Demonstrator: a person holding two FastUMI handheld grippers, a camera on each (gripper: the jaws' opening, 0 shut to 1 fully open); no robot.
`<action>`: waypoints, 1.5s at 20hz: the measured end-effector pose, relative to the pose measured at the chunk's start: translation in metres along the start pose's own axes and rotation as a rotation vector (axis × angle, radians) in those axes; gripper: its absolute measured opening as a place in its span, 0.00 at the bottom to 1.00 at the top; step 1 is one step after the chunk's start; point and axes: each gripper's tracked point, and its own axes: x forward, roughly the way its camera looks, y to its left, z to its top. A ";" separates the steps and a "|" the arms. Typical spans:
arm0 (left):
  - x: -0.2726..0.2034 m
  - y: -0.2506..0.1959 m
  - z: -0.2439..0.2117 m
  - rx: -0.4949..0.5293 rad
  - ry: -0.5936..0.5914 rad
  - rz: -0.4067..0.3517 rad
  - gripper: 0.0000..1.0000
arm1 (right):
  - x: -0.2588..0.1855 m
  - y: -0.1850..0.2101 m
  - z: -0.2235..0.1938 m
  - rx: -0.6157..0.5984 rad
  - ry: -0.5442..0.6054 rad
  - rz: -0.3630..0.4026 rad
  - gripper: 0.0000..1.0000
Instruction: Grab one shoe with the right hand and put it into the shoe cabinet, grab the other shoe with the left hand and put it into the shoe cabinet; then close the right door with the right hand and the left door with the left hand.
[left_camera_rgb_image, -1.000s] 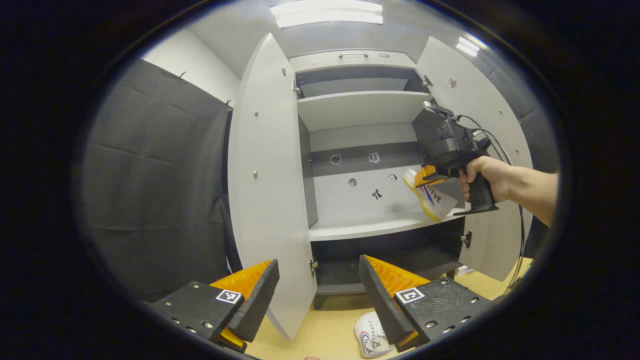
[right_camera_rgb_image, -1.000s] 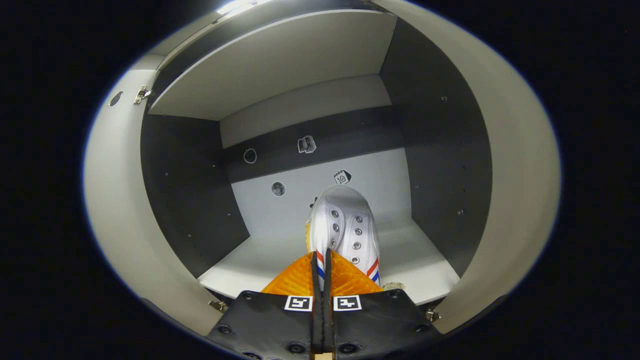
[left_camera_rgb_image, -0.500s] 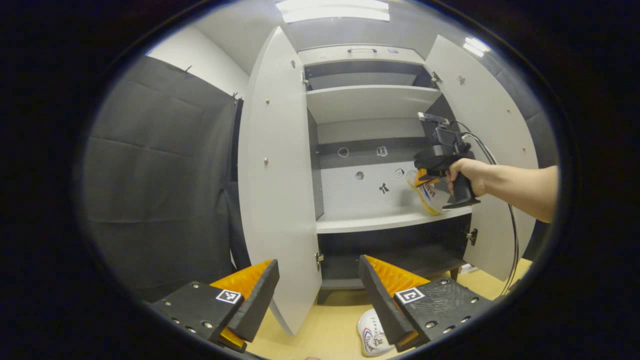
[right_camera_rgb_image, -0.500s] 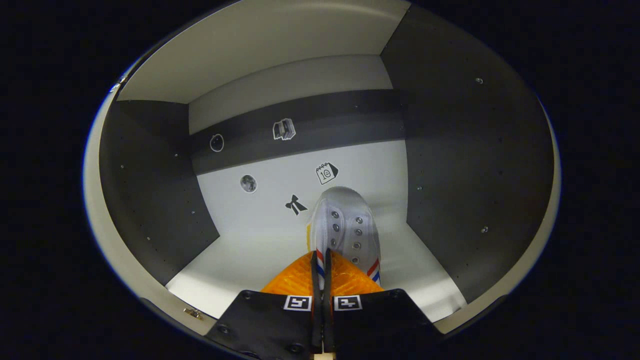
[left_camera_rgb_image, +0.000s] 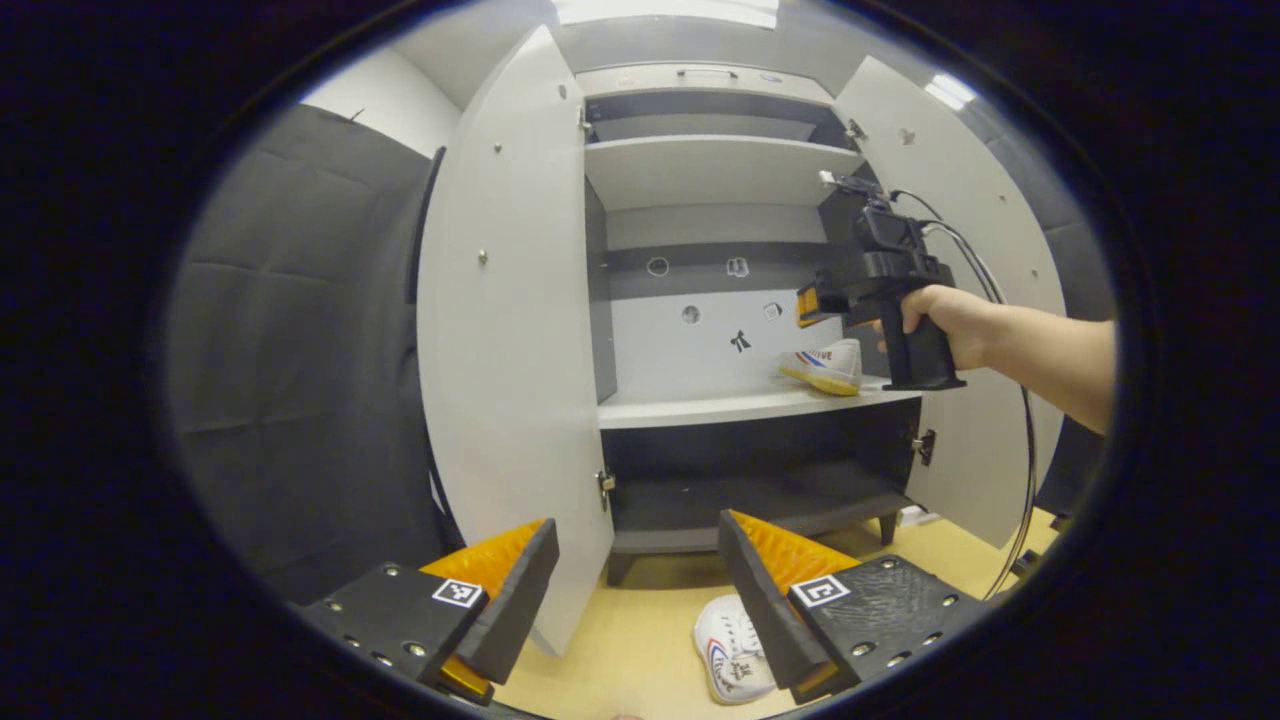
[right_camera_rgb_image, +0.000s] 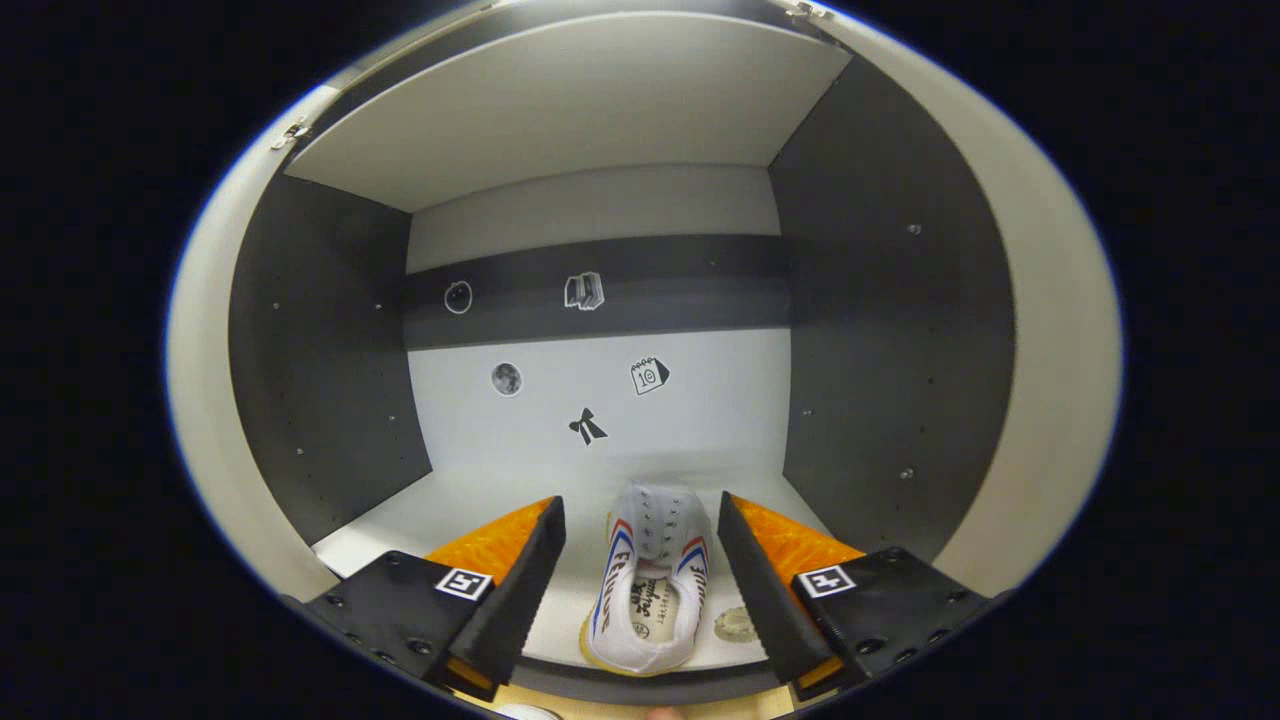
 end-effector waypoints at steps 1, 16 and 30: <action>0.004 -0.003 -0.004 -0.009 0.011 -0.016 0.96 | -0.012 -0.001 -0.002 -0.016 -0.020 0.001 0.98; 0.059 -0.040 -0.140 -0.094 0.312 -0.175 0.95 | -0.170 -0.021 -0.056 -0.128 -0.090 0.024 0.95; 0.070 -0.064 -0.258 -0.077 0.609 -0.245 0.94 | -0.225 -0.030 -0.117 -0.145 0.001 -0.014 0.98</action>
